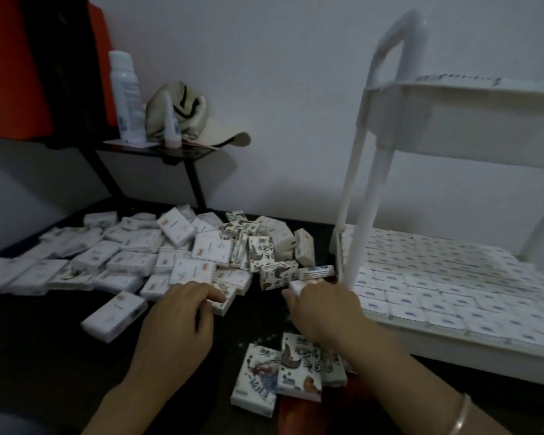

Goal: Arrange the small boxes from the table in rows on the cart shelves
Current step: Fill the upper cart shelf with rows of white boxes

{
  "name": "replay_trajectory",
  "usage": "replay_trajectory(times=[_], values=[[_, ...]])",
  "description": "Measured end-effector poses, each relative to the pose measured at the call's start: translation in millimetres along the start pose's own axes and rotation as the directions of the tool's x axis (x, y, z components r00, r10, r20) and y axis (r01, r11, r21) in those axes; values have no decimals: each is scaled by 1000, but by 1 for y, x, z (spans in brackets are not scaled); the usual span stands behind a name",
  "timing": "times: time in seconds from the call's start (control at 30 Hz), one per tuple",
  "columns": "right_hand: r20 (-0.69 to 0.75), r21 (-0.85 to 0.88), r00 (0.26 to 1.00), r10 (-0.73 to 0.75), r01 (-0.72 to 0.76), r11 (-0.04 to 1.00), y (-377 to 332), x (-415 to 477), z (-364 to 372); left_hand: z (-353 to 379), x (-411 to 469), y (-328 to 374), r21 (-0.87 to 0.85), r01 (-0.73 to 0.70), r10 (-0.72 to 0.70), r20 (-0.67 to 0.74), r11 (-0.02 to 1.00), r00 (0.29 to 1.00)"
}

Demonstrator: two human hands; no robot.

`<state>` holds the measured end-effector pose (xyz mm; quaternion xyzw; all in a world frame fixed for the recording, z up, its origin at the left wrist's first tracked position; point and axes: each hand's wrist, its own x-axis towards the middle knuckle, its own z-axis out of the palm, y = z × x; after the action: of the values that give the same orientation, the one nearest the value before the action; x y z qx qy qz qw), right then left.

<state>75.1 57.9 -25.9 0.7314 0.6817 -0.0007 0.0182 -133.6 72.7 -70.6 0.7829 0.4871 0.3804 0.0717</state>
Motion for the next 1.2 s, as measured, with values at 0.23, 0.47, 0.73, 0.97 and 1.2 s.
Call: replay_trajectory(times=[0.23, 0.47, 0.73, 0.97, 1.2], values=[[-120, 37, 991, -52, 57, 998, -20, 13, 0, -10, -1, -38, 92, 73, -65, -84, 993, 994], [-329, 21, 939, -102, 115, 993, -23, 20, 5, -3, 32, -60, 239, 134, -119, -78, 962, 990], [-138, -19, 990, -3, 0, 1000, -28, 27, 12, -7, 46, -60, 299, 166, -163, -37, 940, 986], [-160, 387, 985, 68, -1, 922, -21, 22, 9, -17, 34, -40, 103, 203, -198, -55, 974, 979], [-139, 794, 985, -102, 173, 583, 5, -6, -18, -43, 37, 10, -557, 438, -400, 198, 706, 895]])
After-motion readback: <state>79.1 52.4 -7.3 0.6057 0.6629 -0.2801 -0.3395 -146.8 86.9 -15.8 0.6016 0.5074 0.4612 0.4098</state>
